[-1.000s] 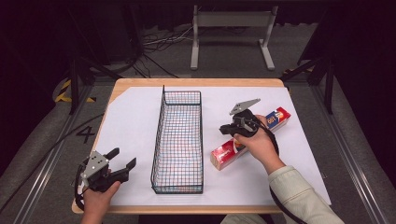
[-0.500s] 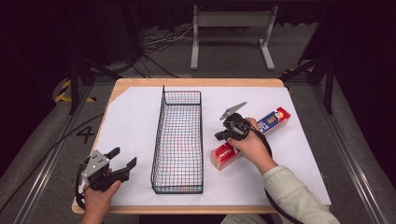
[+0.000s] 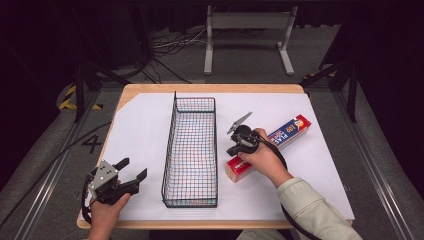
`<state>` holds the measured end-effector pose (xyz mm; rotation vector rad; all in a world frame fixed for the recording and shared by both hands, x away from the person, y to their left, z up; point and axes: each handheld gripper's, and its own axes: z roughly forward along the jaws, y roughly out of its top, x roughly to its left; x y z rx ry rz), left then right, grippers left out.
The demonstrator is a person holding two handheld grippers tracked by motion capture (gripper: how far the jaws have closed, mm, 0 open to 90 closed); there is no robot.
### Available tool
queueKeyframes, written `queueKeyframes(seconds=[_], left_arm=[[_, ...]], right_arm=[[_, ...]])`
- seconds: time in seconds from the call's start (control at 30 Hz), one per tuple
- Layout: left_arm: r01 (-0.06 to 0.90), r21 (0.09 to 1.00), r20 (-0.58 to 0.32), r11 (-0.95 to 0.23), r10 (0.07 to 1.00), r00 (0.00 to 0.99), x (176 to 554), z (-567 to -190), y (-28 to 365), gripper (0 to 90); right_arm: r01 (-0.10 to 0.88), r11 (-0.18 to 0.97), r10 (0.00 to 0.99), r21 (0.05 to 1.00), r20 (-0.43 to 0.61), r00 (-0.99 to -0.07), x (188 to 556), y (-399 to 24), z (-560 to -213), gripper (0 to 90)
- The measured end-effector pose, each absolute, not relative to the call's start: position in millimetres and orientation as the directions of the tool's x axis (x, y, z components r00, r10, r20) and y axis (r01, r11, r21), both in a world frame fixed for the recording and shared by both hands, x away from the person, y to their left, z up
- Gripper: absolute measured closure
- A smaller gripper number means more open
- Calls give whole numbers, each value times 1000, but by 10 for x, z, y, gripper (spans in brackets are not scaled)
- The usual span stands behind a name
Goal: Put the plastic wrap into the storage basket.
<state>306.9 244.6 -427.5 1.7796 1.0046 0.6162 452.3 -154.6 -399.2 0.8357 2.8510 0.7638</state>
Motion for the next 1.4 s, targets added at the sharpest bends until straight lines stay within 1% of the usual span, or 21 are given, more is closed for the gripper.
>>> queueKeyframes(seconds=[0.27,0.37,0.53,0.57,0.63,0.97,1.1,1.17,1.4], left_arm=[[357,914,-30,-194,844,536,3074,-4274,2444,262],[355,914,-27,-196,844,536,3078,-4270,2448,262],[352,916,-30,-192,843,538,3086,-4269,2442,262],[352,916,-31,-192,842,539,3093,-4269,2434,262],[352,916,-30,-194,841,540,3098,-4265,2426,262],[350,916,-29,-198,835,549,3129,-4262,2390,262],[349,916,-31,-197,834,552,3142,-4263,2379,263],[347,916,-29,-200,831,556,3151,-4261,2364,263],[346,917,-34,-200,824,565,3191,-4261,2322,263]], right_arm=[[479,777,491,408,83,-867,4503,-1468,-4012,900],[473,809,469,350,100,-877,4468,-1444,-4026,900],[458,826,453,329,96,-886,4405,-1459,-4020,900],[466,825,452,318,122,-884,4369,-1487,-4019,900],[468,827,448,311,137,-884,4336,-1513,-4022,900],[466,850,431,245,185,-883,4166,-1631,-4036,900],[459,856,424,236,187,-886,4105,-1675,-4039,900],[453,868,421,203,184,-888,4057,-1707,-4041,900],[444,885,416,143,187,-890,3948,-1827,-4055,900]])
